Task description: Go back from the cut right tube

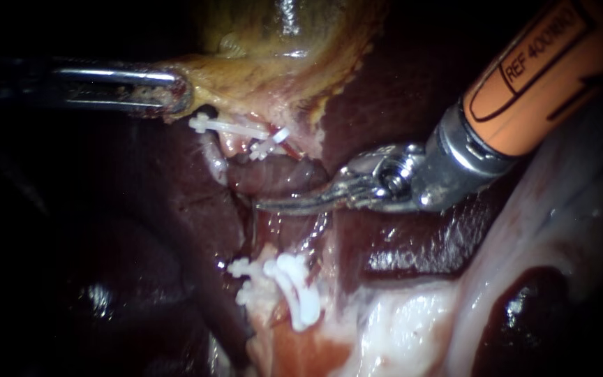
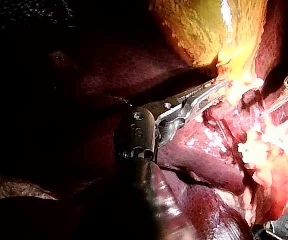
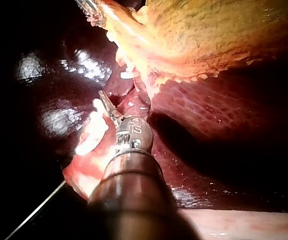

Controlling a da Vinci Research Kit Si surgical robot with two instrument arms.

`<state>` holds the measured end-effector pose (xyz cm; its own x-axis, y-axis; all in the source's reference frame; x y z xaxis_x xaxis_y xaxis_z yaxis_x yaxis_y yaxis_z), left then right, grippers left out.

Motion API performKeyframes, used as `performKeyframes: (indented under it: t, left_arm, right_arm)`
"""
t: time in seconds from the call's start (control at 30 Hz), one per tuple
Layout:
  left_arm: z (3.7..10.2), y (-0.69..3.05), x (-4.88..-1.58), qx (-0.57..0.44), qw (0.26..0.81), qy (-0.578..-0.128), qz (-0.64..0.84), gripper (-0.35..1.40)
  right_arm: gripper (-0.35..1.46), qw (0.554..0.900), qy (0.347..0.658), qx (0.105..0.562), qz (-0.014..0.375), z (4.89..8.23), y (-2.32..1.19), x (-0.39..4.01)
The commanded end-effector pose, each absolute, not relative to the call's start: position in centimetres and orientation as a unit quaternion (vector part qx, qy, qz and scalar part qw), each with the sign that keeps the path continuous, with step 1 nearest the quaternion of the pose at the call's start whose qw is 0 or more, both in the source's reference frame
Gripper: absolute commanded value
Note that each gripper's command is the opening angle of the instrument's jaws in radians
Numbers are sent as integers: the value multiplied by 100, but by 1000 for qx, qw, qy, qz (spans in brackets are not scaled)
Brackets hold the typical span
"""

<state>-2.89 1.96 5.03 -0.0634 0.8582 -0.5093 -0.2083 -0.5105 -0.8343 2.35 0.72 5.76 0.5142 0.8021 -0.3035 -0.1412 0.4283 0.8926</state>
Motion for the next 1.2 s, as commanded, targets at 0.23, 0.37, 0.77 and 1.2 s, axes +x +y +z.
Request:
performKeyframes:
  t: [0.23, 0.37, 0.77, 1.2]
  left_arm:
    - [503, 196, -289, -556, 399, -293, 668, -35]
    - [503, 196, -289, -556, 399, -293, 668, -35]
    - [503, 196, -289, -556, 399, -293, 668, -35]
    - [504, 196, -289, -556, 399, -293, 668, -35]
  right_arm:
    - [135, 727, 413, 446, 319, 577, 70, 245]
    - [138, 727, 413, 446, 319, 577, 70, 246]
    - [143, 870, 386, 253, 172, 565, 64, 224]
    - [145, 902, 372, 169, 140, 557, 64, 137]
